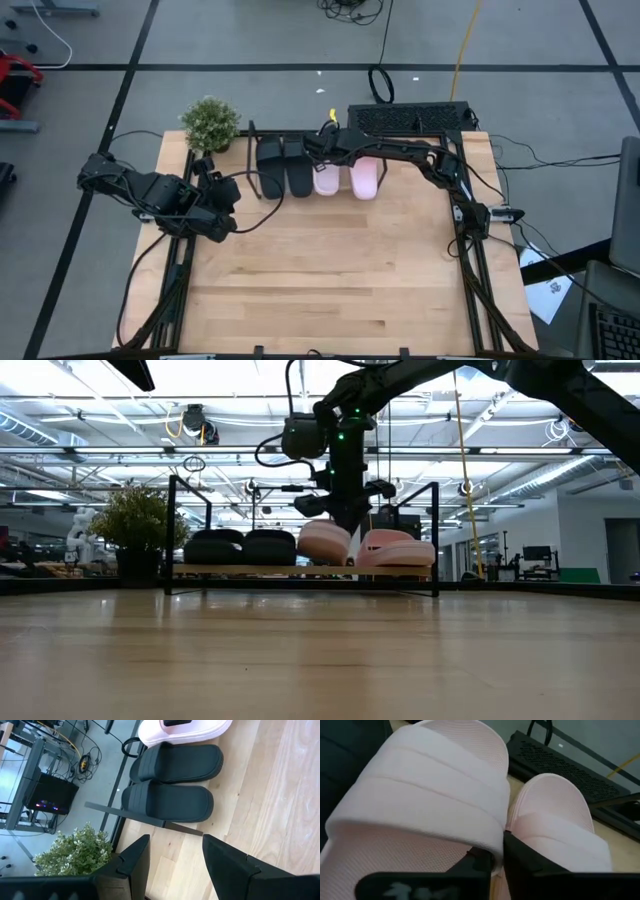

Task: Pick and place slides into the shelf
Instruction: Put the pink slipper on the shelf

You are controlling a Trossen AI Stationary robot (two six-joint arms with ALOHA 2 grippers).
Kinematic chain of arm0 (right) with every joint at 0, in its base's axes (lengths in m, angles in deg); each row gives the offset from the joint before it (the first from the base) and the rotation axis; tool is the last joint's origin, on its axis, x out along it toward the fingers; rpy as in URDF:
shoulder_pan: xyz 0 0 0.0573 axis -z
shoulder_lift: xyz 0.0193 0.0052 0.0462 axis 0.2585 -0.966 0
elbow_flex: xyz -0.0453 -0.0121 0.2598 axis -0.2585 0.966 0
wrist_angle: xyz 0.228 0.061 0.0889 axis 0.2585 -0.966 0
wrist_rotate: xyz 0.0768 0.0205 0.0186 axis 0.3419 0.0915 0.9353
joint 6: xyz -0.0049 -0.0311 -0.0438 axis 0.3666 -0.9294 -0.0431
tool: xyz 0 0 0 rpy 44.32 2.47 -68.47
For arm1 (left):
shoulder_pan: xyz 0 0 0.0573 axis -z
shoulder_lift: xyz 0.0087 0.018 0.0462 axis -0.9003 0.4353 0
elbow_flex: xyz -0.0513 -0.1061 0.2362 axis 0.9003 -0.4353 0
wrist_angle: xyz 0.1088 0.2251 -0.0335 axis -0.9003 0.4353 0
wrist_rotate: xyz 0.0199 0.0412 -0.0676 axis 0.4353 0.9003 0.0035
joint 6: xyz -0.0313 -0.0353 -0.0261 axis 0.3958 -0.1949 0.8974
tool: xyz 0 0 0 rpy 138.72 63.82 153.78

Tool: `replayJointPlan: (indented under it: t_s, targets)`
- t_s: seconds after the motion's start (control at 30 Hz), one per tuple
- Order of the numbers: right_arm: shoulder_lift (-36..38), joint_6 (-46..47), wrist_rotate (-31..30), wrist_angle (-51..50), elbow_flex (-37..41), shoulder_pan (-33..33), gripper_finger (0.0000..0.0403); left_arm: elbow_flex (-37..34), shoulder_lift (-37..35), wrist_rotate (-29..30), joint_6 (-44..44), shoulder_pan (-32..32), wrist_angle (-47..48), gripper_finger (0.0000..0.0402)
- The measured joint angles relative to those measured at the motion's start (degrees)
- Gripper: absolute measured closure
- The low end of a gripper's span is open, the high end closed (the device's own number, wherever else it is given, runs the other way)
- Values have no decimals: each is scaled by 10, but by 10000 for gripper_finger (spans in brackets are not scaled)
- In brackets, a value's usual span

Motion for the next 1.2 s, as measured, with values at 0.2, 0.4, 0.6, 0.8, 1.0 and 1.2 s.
replayJointPlan:
  t_s: [0.2,0.4,0.6,0.8,1.0,1.2]
  targets:
    - [0,-9,13,5,0,2,336,0,0,0,0,0,0,220]
    - [0,-12,17,1,1,4,320,0,0,-1,0,0,0,220]
    - [0,-8,17,-19,18,4,319,0,0,-1,0,0,0,220]
    - [1,1,15,-16,33,3,319,0,0,-1,0,0,0,220]
    - [1,0,15,-17,33,3,323,0,0,-1,0,0,0,220]
    - [1,-9,15,-17,33,3,339,0,0,-1,0,0,0,220]
